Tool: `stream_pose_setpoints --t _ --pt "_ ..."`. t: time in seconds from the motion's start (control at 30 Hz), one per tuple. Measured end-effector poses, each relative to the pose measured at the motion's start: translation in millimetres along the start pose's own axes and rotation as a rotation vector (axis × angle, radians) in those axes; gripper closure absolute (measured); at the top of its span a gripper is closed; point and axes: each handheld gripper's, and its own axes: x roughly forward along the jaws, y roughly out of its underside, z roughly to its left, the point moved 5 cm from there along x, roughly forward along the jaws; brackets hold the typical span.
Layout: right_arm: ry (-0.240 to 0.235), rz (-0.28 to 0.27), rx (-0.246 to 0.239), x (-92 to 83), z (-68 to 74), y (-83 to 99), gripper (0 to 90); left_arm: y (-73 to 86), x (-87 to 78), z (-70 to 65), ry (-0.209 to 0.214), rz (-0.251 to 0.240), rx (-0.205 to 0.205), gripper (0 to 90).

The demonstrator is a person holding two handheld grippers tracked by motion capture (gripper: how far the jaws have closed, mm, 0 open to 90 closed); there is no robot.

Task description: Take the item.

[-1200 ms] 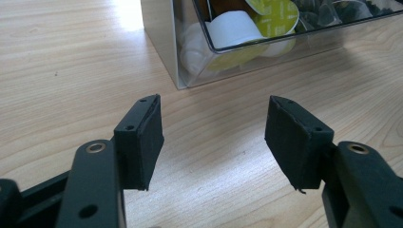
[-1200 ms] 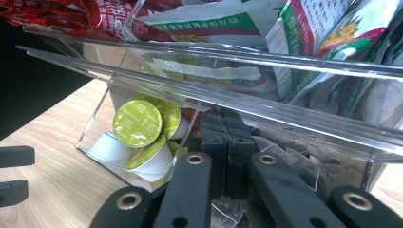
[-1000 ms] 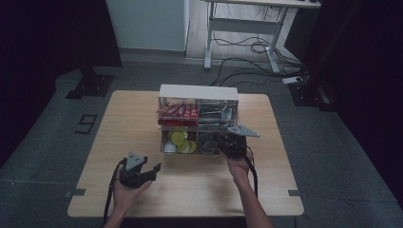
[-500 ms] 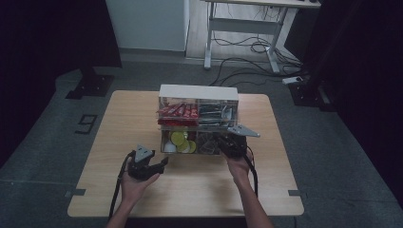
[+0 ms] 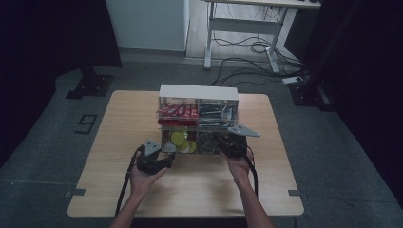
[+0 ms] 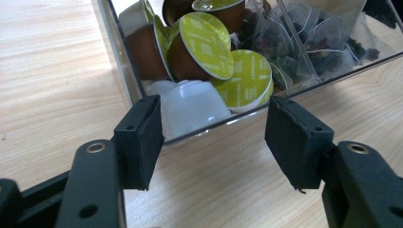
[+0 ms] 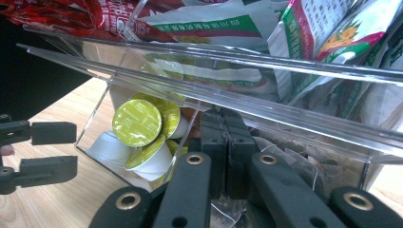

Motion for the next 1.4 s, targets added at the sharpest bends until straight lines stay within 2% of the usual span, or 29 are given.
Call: stream_pose_setpoints --t 0.33,0.87,1.4 --pt "0.002 0.004 -0.004 -0.3 0.2 -0.7 88.0 -7.5 11.8 -7.3 -0.026 -0.007 0.021 38.3" --pt "0.004 0.01 -0.017 0.2 0.7 -1.1 88.1 -21.5 27.7 -9.9 -0.04 -0.026 0.016 38.0" --pt "0.001 0.007 -0.011 0.4 0.2 -1.4 88.0 -21.5 42.4 -11.0 -0.063 -0.01 0.012 37.5"
